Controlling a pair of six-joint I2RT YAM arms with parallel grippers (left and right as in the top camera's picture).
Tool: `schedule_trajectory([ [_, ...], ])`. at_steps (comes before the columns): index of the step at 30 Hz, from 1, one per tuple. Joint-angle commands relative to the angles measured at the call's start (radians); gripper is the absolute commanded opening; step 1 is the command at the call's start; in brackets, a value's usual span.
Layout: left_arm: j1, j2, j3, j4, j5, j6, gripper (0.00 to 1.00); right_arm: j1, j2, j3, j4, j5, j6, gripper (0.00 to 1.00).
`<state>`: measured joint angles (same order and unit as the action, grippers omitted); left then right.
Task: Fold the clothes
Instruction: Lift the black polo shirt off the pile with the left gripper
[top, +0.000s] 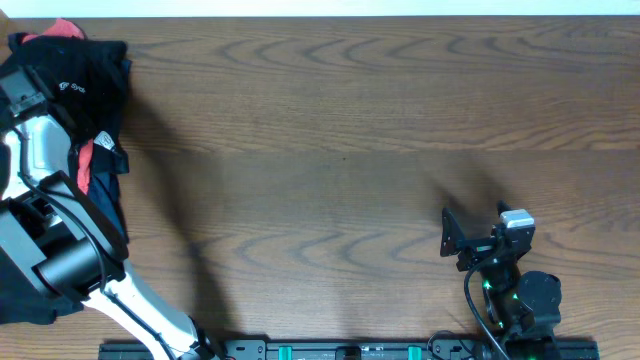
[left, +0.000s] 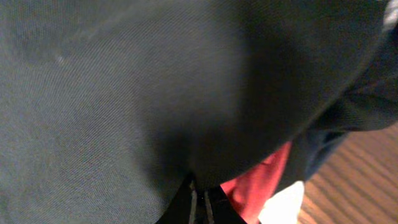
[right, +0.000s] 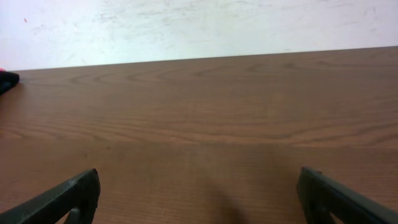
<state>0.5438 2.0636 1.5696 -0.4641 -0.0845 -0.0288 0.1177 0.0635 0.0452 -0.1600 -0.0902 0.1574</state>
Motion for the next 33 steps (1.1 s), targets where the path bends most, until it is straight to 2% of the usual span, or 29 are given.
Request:
schedule_trajectory([
  [1,-0.034,-0.076,0.039,-0.002,-0.013,-0.01,0.06,0.012,0.0,0.008,-0.016,-0.019,0.018,0.99],
  [15,-0.208,-0.249,0.039,-0.051,-0.014,-0.025,0.06,0.012,0.0,0.008,-0.016,-0.019,0.018,0.99],
  [19,-0.283,-0.274,0.039,-0.064,-0.015,-0.025,0.06,0.012,0.0,0.008,-0.016,-0.019,0.018,0.99],
  [26,-0.455,-0.306,0.039,-0.081,-0.12,-0.029,0.06,0.012,0.0,0.008,-0.016,-0.019,0.018,0.99],
  [33,-0.628,-0.306,0.039,-0.082,-0.119,-0.04,0.06,0.012,0.0,0.008,-0.016,-0.019,0.018,0.99],
])
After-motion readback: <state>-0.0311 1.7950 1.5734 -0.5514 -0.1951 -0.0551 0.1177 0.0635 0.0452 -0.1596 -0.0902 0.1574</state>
